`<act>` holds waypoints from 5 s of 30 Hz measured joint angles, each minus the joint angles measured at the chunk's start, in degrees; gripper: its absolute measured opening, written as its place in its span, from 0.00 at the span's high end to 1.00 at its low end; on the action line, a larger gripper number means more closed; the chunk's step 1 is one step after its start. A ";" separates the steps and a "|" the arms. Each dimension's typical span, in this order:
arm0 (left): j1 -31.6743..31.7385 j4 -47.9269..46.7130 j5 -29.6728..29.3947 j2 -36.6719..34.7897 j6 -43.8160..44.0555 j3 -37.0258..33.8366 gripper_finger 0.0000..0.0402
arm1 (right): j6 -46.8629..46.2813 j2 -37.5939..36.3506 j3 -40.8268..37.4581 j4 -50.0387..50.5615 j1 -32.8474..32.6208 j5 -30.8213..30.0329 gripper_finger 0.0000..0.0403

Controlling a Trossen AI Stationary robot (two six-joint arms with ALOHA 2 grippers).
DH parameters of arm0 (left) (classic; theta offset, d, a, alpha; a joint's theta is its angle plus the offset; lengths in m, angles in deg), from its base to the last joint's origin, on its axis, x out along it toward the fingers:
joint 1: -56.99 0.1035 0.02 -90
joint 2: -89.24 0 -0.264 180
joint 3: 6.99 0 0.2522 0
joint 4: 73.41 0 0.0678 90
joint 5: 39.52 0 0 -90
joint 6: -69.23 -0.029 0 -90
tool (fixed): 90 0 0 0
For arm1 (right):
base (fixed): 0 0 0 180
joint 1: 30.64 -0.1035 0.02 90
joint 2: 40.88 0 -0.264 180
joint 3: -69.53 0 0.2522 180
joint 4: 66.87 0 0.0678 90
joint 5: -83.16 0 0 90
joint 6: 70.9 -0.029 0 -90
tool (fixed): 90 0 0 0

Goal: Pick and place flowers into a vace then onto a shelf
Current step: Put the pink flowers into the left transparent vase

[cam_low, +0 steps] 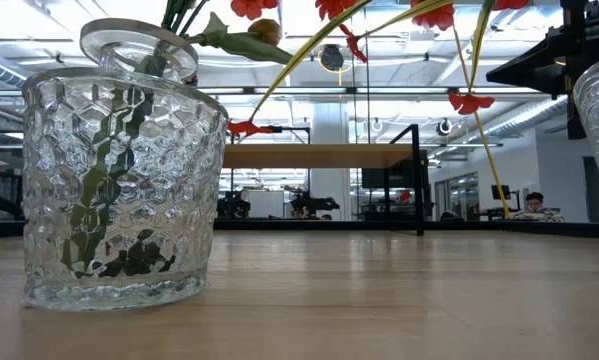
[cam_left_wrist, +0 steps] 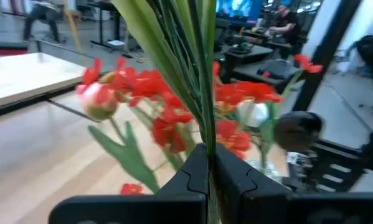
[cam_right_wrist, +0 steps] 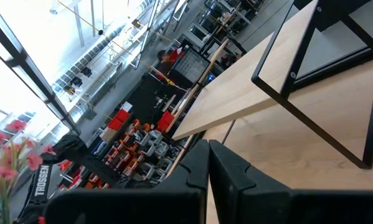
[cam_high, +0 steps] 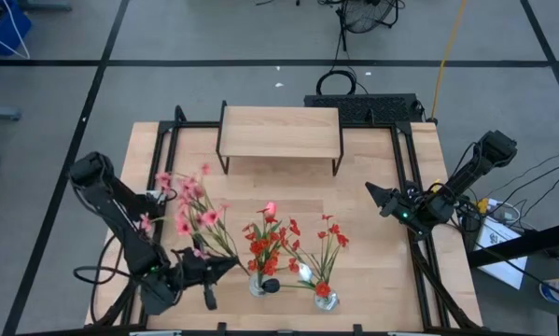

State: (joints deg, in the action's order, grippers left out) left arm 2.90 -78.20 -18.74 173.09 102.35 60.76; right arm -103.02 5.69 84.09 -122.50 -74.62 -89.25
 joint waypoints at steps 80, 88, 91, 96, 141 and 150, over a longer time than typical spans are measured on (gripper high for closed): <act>5.18 11.43 18.21 23.83 7.60 0.13 0.95 | 0.00 0.00 -0.01 0.02 0.02 0.00 0.99; 5.58 13.22 20.98 24.08 7.02 -0.04 0.83 | 0.00 0.00 -0.01 0.02 0.01 0.00 0.99; 5.57 13.34 21.00 24.11 7.39 -0.04 0.78 | 0.00 0.00 -0.01 0.01 0.02 0.00 0.99; 5.53 13.60 20.96 24.11 9.92 -0.02 0.64 | 0.00 0.00 -0.02 0.02 0.00 0.00 0.99; 8.58 -17.52 29.14 23.07 22.07 13.20 0.59 | -0.02 0.00 -0.02 0.02 0.00 0.00 0.99; 8.18 -20.99 30.10 23.01 23.63 13.31 0.59 | 0.10 0.00 -0.02 0.00 0.02 0.00 0.99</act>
State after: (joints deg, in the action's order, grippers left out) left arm 11.09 -99.20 11.35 196.11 125.99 74.08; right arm -102.92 5.69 84.07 -122.50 -74.60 -89.25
